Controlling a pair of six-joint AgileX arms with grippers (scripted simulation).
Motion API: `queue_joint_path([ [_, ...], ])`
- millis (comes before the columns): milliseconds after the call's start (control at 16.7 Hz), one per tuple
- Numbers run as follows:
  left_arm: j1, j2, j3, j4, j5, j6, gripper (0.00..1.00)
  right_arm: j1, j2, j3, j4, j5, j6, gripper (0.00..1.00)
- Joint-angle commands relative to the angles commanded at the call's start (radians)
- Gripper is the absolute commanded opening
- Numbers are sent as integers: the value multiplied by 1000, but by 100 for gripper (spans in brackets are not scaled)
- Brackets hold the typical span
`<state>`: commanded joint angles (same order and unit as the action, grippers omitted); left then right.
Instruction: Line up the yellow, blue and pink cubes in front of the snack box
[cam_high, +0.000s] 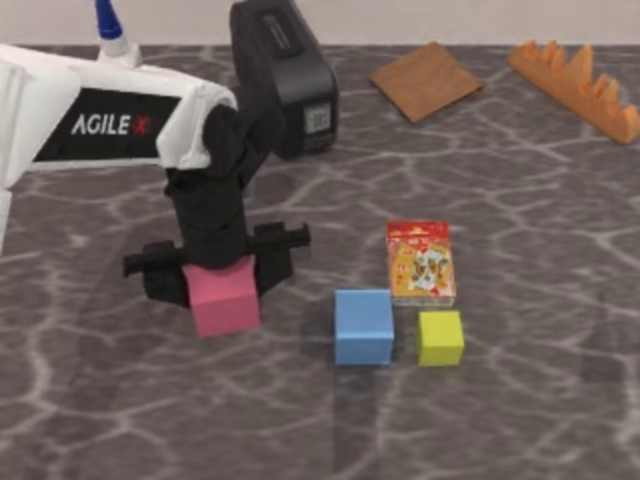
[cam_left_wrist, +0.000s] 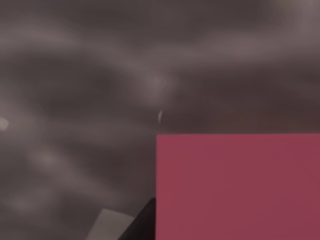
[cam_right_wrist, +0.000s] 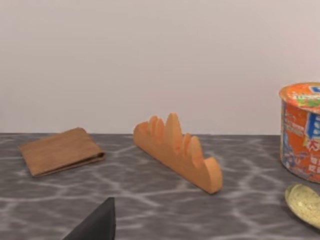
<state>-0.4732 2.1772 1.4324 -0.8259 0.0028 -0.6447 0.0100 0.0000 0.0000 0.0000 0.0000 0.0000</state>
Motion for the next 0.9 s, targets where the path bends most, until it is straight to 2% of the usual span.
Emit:
queue_joint_path([
  [240, 0, 0, 0, 0, 0, 0, 2, 0, 0, 0, 0, 0, 0, 100],
  [900, -1, -19, 12, -26, -2, 4, 0, 0, 0, 0, 0, 0, 0, 100],
])
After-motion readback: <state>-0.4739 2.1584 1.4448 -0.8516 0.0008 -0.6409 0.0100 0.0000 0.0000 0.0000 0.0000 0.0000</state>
